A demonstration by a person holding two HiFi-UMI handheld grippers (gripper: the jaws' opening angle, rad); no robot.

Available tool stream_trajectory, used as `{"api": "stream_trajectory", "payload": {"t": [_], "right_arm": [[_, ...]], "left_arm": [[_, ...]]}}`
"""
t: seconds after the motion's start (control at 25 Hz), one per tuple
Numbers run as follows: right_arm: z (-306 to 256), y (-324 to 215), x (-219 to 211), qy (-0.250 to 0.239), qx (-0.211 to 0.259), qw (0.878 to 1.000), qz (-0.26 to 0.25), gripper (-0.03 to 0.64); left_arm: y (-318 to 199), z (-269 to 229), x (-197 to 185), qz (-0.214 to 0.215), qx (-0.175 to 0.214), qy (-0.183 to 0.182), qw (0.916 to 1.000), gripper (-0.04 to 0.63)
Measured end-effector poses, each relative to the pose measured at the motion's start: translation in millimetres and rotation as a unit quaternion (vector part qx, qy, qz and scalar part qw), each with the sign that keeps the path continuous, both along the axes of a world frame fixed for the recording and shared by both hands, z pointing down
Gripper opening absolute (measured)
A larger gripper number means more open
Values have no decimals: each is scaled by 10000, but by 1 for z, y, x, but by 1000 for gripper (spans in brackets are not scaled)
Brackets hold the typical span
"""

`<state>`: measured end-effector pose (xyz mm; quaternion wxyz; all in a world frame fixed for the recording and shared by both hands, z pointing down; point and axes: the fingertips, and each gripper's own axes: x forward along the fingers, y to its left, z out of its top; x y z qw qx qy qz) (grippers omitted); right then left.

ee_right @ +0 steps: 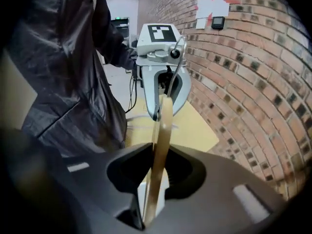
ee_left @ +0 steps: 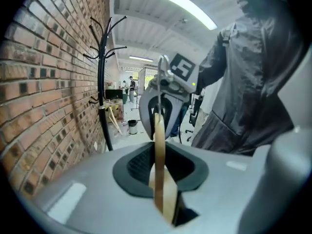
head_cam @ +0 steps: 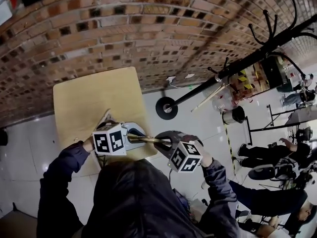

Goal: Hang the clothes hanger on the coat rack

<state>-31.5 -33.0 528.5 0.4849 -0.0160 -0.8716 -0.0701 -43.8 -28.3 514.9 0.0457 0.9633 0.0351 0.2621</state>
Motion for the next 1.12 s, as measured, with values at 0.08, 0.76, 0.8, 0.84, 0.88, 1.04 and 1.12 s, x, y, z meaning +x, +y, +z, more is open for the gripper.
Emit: {"api": "stream_trajectory", "payload": {"t": [0.08, 0.76, 0.8, 0.84, 0.88, 1.04, 1.12], "right_arm": [[-4, -6, 4, -16, 7, 9996, 281, 63], [-111, -117, 148, -842, 62, 9242, 3724, 58], [-126, -130, 161, -997, 42, 9137, 3939, 58], [-142, -144, 172, -1166, 17, 9031, 4134, 58], [-159, -158, 182, -1349, -10, 8921, 4312, 58], [-228, -214, 214, -1984, -8, 8521, 4843, 58], [-256, -240, 223, -2204, -52, 8376, 4998, 58]], "left_arm": [[-6, -2, 3, 4, 90, 109, 9999, 61], [-129, -155, 27, -1834, 1836, 2245, 9393, 138], [-129, -161, 28, -1828, 1830, 2301, 9382, 138], [-128, -165, 29, -1810, 1810, 2332, 9382, 138], [-125, -166, 31, -1782, 1785, 2340, 9389, 138], [-107, -163, 37, -1668, 1716, 2337, 9424, 138], [-100, -154, 37, -1616, 1737, 2352, 9425, 138]]}}
